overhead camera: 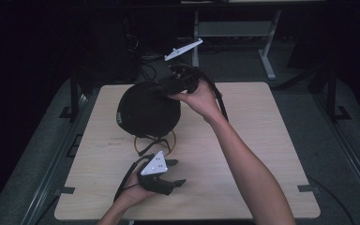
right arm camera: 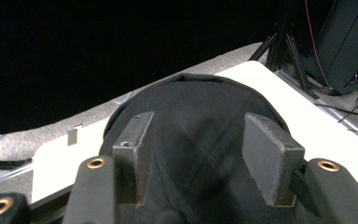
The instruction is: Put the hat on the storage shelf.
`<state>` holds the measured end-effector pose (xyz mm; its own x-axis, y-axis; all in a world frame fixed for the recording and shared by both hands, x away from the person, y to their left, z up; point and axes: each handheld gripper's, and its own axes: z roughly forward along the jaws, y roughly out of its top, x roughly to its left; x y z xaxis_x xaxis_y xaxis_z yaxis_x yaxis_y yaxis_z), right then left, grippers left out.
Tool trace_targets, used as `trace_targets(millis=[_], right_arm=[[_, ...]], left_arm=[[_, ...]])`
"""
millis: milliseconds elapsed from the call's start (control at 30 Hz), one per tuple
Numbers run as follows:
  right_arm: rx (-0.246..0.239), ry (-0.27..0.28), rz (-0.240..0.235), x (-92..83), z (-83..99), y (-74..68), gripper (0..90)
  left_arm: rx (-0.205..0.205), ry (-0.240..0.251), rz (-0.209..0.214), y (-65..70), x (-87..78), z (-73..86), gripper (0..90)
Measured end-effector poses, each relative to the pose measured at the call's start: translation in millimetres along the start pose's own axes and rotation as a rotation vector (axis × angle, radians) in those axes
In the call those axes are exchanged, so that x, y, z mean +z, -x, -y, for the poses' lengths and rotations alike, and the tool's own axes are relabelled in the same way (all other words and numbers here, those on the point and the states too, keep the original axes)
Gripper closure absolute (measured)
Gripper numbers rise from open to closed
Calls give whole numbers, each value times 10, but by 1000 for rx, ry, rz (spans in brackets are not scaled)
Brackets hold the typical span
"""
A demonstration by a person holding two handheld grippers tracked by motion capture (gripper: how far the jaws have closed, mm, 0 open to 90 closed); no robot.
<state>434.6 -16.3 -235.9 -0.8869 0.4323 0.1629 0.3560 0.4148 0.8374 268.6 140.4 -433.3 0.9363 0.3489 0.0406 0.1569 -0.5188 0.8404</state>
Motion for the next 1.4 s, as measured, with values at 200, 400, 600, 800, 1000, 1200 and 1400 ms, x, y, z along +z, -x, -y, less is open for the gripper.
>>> trace_targets(millis=[200, 400, 600, 800, 1000, 1200, 1400], right_arm=[[24, 9, 4, -108, 132, 76, 393], [46, 15, 13, -227, 249, 137, 359], [69, 22, 32, -349, 362, 190, 336], [78, 15, 47, -440, 400, 236, 309], [90, 17, 58, -515, 421, 252, 290], [86, 16, 73, -594, 466, 267, 282], [99, 15, 81, -670, 526, 292, 268]], left_arm=[[-8, 4, -6, -12, -6, 5, 299], [-11, -1, -4, -1, -3, 15, 295], [-8, 1, -12, -8, -15, 18, 291], [-10, -3, -17, -32, -25, 29, 283], [-12, -2, -19, -32, -29, 34, 279], [-14, -1, -21, -32, -30, 35, 276], [-13, -6, -22, -38, -25, 41, 274]])
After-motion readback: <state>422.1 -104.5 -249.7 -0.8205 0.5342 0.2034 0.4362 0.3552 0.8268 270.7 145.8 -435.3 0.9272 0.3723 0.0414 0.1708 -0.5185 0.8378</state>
